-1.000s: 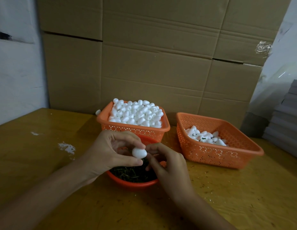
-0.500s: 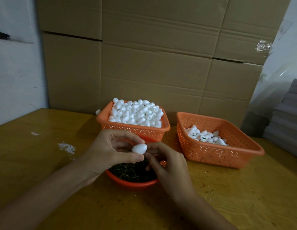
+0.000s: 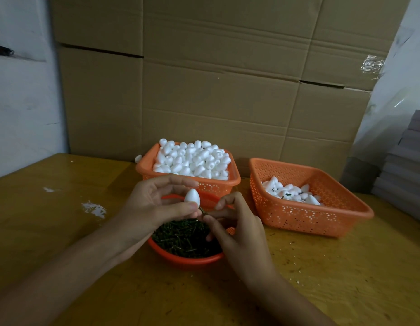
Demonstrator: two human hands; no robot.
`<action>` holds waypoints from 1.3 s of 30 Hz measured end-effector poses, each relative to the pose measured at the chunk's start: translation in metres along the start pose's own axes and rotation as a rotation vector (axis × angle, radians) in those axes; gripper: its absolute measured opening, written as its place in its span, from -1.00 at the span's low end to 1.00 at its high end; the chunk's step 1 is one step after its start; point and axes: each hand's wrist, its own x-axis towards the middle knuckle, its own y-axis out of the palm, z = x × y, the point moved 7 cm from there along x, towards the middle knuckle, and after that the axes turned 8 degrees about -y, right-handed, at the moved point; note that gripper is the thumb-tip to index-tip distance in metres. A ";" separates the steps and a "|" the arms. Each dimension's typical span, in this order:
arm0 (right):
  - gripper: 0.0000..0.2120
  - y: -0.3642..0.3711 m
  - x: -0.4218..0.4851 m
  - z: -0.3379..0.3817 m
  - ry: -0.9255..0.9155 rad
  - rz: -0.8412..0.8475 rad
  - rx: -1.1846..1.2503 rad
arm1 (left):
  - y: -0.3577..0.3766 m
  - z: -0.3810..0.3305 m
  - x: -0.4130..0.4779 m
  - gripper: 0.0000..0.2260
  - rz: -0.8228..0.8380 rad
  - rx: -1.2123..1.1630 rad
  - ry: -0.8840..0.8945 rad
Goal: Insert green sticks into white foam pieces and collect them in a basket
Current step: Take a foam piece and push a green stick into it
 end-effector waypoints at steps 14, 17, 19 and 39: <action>-0.69 -0.003 -0.005 0.010 -0.098 -0.094 -0.007 | -0.006 0.003 0.002 -0.66 -0.061 -0.046 0.014; -0.68 -0.003 -0.005 0.011 -0.113 -0.089 -0.027 | -0.004 0.003 0.002 -0.67 -0.031 -0.032 0.001; -0.67 -0.004 -0.004 0.012 -0.123 -0.091 -0.032 | -0.003 0.003 0.001 -0.66 -0.017 -0.024 -0.004; -0.55 -0.007 -0.004 0.011 -0.173 -0.048 -0.048 | 0.010 0.001 -0.003 -0.76 0.044 0.220 0.106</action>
